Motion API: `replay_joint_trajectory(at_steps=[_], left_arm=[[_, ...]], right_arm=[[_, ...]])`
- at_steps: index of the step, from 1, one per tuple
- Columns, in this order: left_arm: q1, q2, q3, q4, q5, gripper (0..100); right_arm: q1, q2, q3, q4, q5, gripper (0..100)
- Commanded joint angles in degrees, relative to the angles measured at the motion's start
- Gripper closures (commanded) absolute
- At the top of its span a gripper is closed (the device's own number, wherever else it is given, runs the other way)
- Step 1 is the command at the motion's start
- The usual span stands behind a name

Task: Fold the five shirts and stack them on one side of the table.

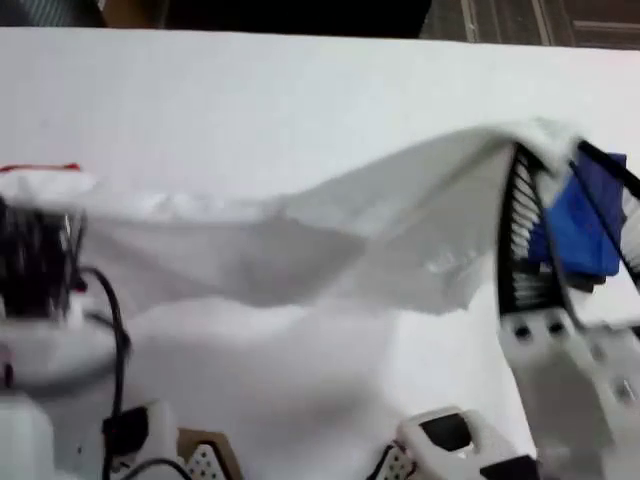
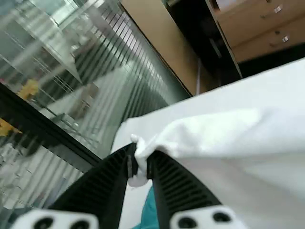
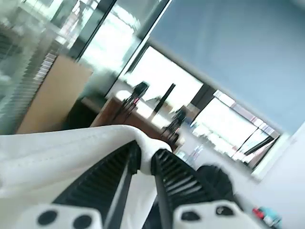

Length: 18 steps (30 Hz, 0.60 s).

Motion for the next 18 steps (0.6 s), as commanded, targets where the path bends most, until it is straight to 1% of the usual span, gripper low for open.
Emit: replay_joint_trajectory(at_steps=[1,6,15,18], left_arm=[[-0.4,-1.3,-1.2,0.4,0.8,97],[-0.4,-2.4,-1.1,0.5,0.8,97],[-0.4,-2.4,-0.8,0.6,0.8,97],[-0.4,-2.5,2.9,0.6,0.8,97]], right_arm=[[2.1,-2.5,-0.3,-1.8,0.7,97.9],[5.1,-5.7,-0.3,-3.2,1.0,97.9],[5.1,-7.9,-0.3,-3.7,0.8,97.9],[5.1,-7.4,-0.2,-3.6,0.6,97.9]])
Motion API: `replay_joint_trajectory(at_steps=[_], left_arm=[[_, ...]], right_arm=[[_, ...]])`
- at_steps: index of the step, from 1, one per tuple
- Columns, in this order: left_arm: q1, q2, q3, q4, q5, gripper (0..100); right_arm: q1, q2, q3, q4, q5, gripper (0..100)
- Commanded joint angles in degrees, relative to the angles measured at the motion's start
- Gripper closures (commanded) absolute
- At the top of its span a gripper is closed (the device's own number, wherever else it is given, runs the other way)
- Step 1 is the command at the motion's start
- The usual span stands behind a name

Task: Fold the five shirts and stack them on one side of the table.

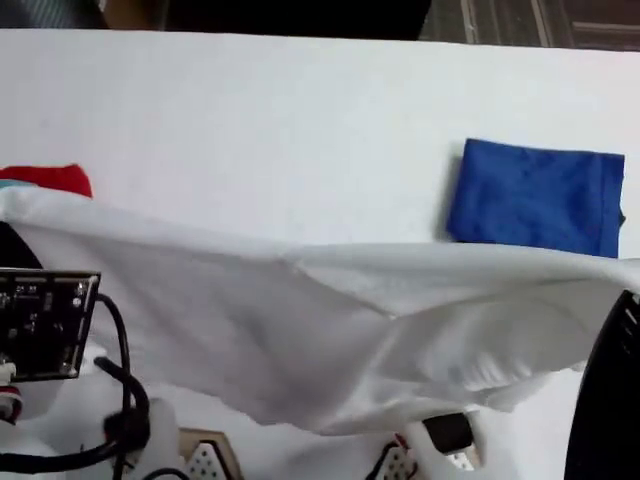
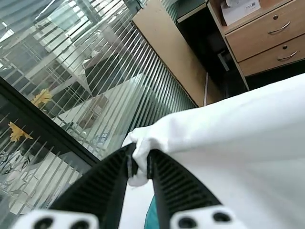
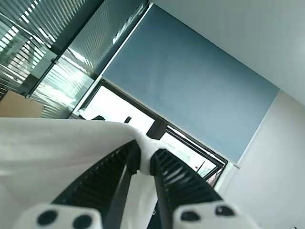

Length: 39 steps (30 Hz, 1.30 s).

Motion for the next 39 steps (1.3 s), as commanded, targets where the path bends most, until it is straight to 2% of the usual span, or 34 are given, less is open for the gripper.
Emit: replay_joint_trajectory(at_steps=[1,10,20,26,31,34,39], left_arm=[[-0.5,-0.1,3.6,0.6,0.4,97],[-10.5,-0.2,5.3,0.7,0.3,97],[-10.5,0.4,5.4,0.5,0.4,97],[-10.4,0.5,9.6,-1.9,0.4,97],[-10.1,0.6,23.9,-14.6,0.4,97],[-6.2,3.1,30.1,-21.9,0.4,98],[2.2,14.5,33.2,-28.0,0.4,98]], right_arm=[[0.4,0.5,0.4,-1.4,0.0,97.9],[0.4,0.4,0.4,-1.0,0.0,97.9],[0.0,0.5,3.6,-1.1,-0.1,97.9],[0.0,0.5,18.0,-5.0,-0.2,97.8],[0.0,0.6,34.2,-14.3,-0.2,97.8],[0.0,0.6,47.7,-22.5,-0.2,97.8],[0.0,0.7,69.7,-37.1,-0.2,97.8]])
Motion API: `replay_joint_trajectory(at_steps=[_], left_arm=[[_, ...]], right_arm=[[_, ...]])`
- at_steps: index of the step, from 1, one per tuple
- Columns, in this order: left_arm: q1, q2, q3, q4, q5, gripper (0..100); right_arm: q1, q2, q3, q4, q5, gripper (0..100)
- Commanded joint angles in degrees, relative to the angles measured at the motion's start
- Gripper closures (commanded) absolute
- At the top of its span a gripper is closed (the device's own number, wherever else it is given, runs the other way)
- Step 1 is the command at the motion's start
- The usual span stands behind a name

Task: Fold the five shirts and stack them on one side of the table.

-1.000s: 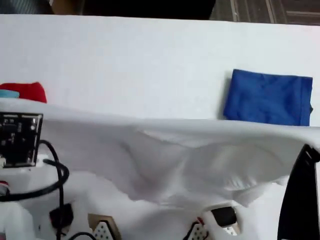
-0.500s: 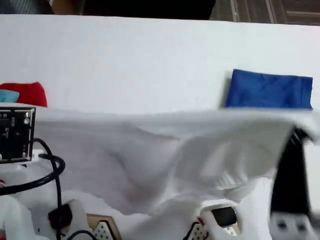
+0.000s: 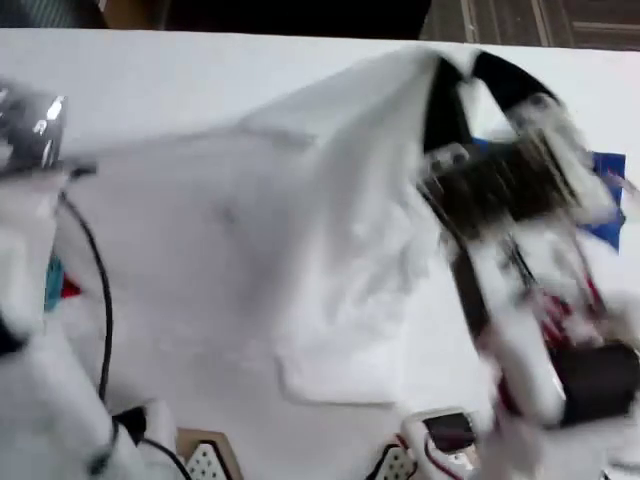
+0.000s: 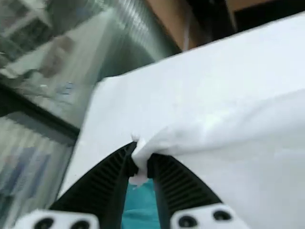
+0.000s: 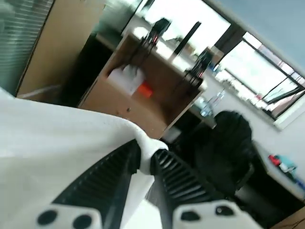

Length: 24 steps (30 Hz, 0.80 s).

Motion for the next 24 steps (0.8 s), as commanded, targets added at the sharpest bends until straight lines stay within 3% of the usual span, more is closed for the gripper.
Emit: replay_joint_trajectory(at_steps=[1,5,10,18,24], left_arm=[[4.9,9.0,0.4,-5.7,0.4,98],[6.9,22.2,-1.5,-12.5,0.2,98],[6.8,40.4,-15.6,-13.0,0.0,98],[8.1,65.2,-52.9,4.4,-0.2,98],[9.0,78.9,-71.9,17.4,-2.5,98]], right_arm=[[0.0,0.6,15.2,-11.7,0.1,97.8],[0.2,6.2,24.3,-21.1,0.4,97.8],[0.8,19.8,20.2,-25.8,0.2,97.8],[2.9,44.4,-7.0,-16.9,0.3,97.8],[7.7,62.3,-31.0,-11.9,0.4,97.8]])
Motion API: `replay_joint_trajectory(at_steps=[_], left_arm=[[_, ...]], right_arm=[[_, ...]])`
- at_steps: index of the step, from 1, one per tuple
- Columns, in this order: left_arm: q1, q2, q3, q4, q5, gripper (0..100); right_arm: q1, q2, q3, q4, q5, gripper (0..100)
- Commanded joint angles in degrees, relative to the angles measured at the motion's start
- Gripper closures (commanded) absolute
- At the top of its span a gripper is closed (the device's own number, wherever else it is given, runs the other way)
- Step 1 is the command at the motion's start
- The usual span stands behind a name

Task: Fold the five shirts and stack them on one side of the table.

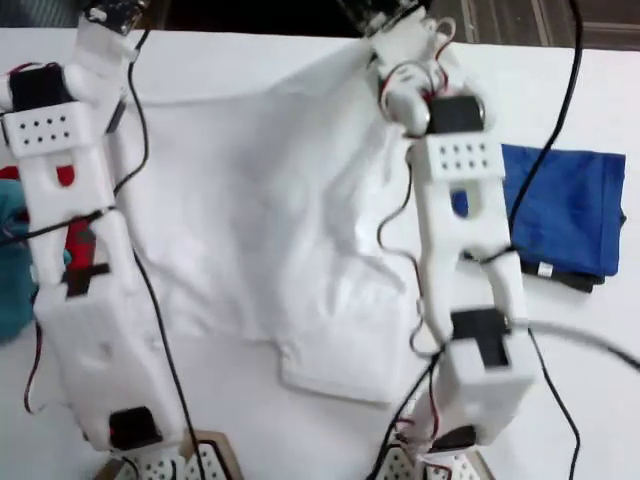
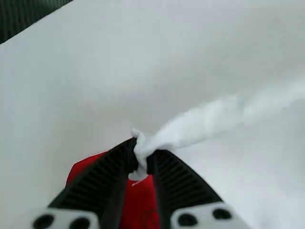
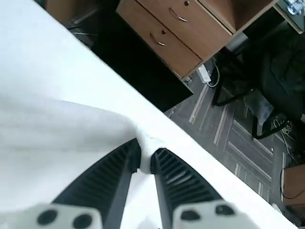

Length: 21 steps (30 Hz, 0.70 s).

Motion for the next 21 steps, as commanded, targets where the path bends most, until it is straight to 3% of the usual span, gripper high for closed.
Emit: replay_joint_trajectory(at_steps=[1,9,21], left_arm=[[0.3,5.1,-12.2,6.5,-0.8,98],[0.3,14.5,-18.6,9.1,-1.1,98],[4.1,16.4,-18.3,3.9,-1.1,98]], right_arm=[[3.0,10.1,-16.1,0.8,0.4,97.8],[2.8,32.4,-35.1,2.5,0.0,97.8],[-0.4,44.8,-40.3,9.6,-0.1,97.8]])
